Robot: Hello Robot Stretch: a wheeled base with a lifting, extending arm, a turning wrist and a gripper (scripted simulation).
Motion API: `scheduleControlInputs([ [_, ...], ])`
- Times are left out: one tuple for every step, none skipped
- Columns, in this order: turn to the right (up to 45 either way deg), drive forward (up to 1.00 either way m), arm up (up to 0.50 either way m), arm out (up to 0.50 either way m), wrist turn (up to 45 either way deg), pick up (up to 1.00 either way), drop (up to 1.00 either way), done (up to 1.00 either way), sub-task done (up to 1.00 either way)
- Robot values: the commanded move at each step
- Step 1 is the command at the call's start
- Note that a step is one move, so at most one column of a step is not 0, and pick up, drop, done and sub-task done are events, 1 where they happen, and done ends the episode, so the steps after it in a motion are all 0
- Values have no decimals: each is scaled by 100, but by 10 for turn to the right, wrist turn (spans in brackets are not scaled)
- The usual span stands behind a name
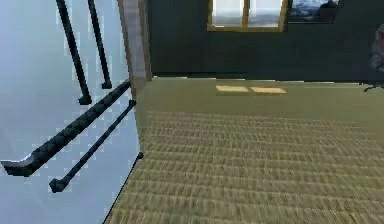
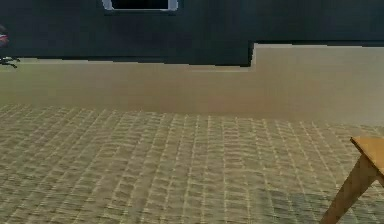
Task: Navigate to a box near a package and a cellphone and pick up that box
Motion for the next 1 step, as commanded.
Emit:
scheduleControlInputs([
  [0,100,0,0,0,0,0,0,0],
])
